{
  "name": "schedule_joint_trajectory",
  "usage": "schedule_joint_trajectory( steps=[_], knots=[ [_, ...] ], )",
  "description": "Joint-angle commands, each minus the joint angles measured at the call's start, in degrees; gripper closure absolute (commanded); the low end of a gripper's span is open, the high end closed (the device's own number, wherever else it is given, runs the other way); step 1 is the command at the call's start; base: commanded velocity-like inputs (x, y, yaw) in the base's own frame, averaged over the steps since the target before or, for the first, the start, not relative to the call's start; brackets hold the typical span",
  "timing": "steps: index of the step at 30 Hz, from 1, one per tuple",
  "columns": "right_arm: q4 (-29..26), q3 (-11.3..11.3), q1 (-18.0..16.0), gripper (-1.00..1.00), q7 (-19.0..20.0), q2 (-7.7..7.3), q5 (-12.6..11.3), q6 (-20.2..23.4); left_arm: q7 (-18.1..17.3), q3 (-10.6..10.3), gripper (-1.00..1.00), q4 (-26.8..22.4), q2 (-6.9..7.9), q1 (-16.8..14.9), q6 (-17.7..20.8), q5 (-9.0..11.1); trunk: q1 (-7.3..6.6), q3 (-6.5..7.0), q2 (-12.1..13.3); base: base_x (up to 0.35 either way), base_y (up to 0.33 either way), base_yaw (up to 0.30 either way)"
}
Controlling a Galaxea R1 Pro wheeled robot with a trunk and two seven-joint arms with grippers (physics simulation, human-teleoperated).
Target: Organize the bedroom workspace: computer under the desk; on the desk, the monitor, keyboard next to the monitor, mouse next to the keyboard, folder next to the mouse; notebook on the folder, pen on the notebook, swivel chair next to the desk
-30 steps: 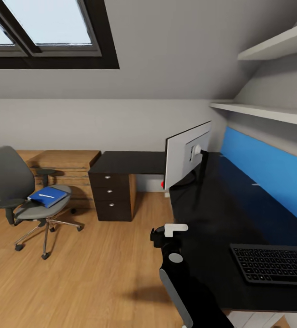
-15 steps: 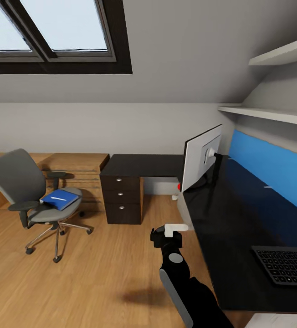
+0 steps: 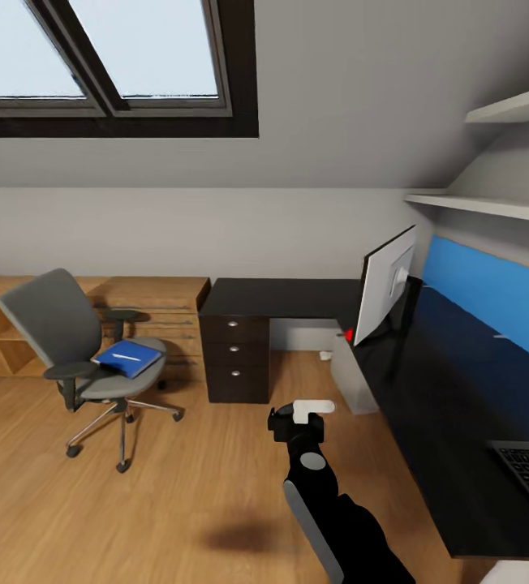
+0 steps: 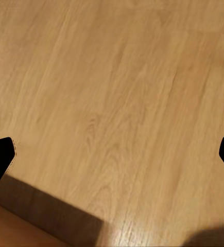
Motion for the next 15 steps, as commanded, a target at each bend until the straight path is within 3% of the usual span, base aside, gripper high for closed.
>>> schedule_joint_trajectory(
  steps=[1,7,9,10,15],
  knots=[
    [0.88,0.17,-0.06,1.0,-0.38,0.0,-0.32,-0.26,0.31,-0.4,-1.0,0.05,0.03,-0.04,-0.28,0.58,0.0,-0.06,-0.04,0.066,0.332,0.0],
    [7.68,0.38,-0.06,1.0,-0.08,0.1,0.06,-3.94,0.23,-0.52,-1.0,1.03,-0.21,-0.04,-0.27,0.57,0.0,-0.06,-0.04,0.234,0.221,0.0],
    [7.79,1.02,-0.06,1.0,-0.04,0.02,0.13,-6.06,0.22,-0.55,-1.0,1.28,-0.46,-0.04,-0.28,0.57,0.0,-0.06,-0.04,0.318,0.112,0.0],
    [8.07,2.99,-0.07,1.0,-0.01,-0.1,0.22,-8.79,0.22,-0.54,-1.0,1.4,-0.63,-0.04,-0.28,0.57,0.0,-0.06,-0.04,0.322,0.084,0.0],
    [12.23,4.25,-0.16,1.0,0.12,-0.06,0.29,-10.69,0.22,-0.5,-1.0,1.45,-0.71,-0.04,-0.37,0.57,0.0,-0.06,-0.04,0.326,0.035,0.0]
  ],
)
